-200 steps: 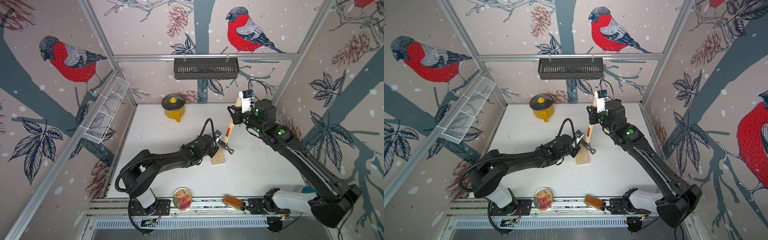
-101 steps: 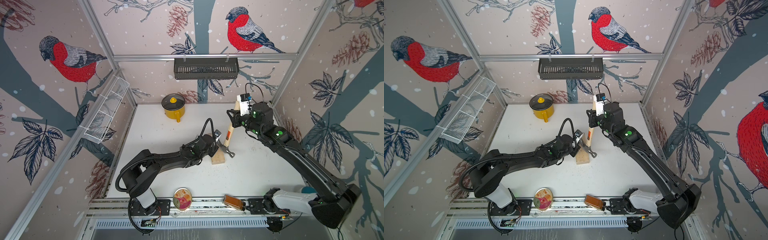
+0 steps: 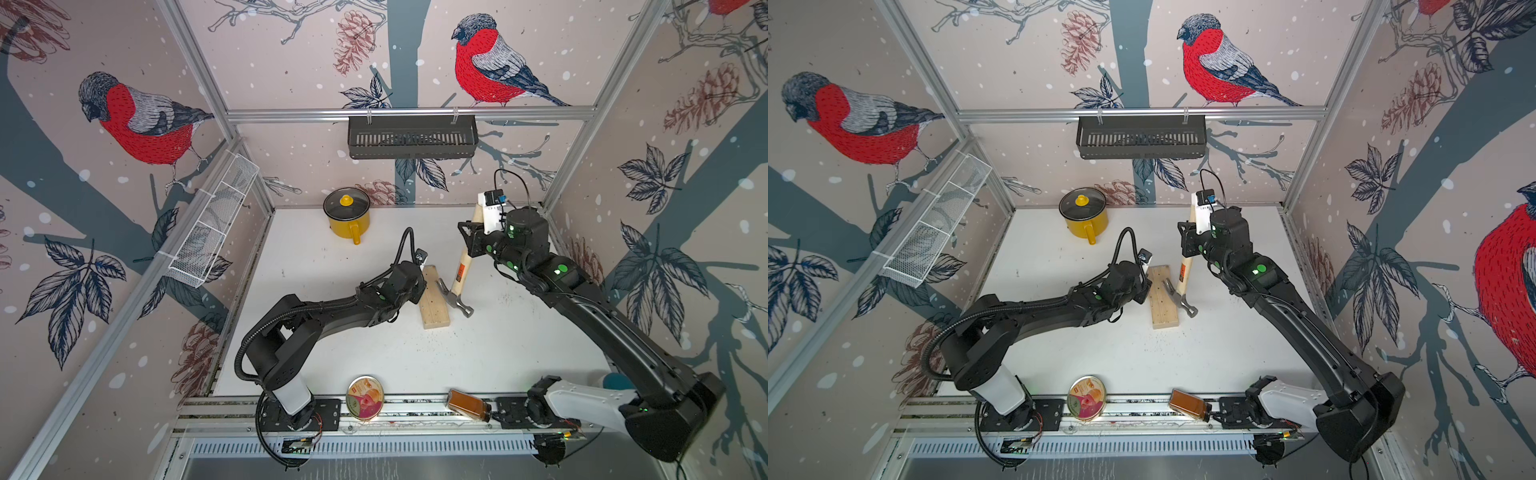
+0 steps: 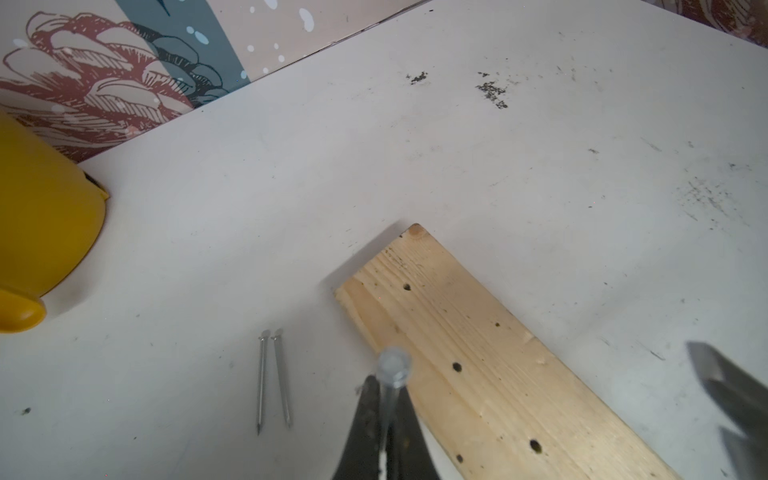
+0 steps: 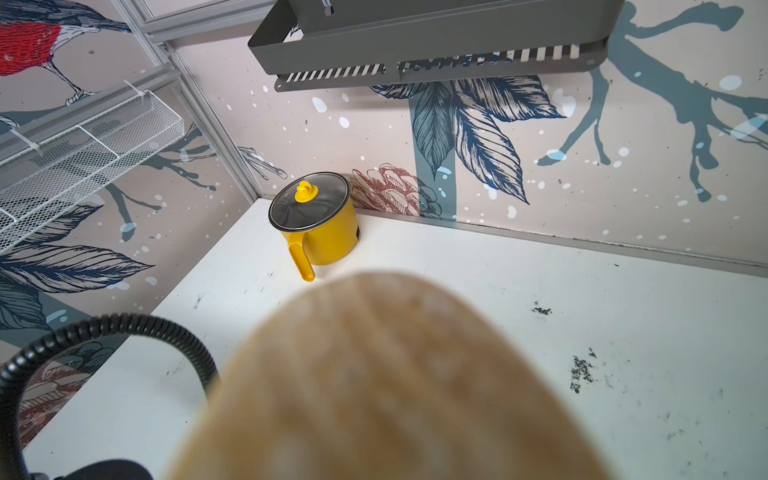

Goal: Use a claw hammer to pull out a nail
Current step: Pick up the nail with the hammer, then place the nail at the center of the board.

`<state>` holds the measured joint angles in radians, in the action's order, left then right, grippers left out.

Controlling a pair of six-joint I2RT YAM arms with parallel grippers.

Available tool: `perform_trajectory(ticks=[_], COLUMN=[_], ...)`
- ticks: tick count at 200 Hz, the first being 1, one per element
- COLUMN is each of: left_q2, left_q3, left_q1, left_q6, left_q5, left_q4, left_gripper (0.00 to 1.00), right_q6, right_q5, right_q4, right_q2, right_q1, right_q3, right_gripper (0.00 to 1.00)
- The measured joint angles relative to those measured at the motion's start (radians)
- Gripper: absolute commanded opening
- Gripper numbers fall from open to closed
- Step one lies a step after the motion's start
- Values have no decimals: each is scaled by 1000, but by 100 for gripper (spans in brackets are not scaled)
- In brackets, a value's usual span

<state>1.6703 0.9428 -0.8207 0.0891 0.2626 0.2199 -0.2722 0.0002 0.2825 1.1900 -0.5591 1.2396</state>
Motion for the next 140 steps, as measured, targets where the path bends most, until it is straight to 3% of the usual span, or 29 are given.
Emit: perform_trajectory(ticks=[97, 140], left_q2=[113, 147], left_q3=[117, 126], left_q1=[101, 190], left_q6=[128, 196], left_q5=[134, 98], left_q4=[-174, -238], left_gripper=[0, 0], right_q6=[8, 8], right_q5=[20, 33], right_q4=[-14, -15], right_q2=[-7, -18], right_q1=[5, 24], right_q3=[-42, -63], right_gripper=[0, 0])
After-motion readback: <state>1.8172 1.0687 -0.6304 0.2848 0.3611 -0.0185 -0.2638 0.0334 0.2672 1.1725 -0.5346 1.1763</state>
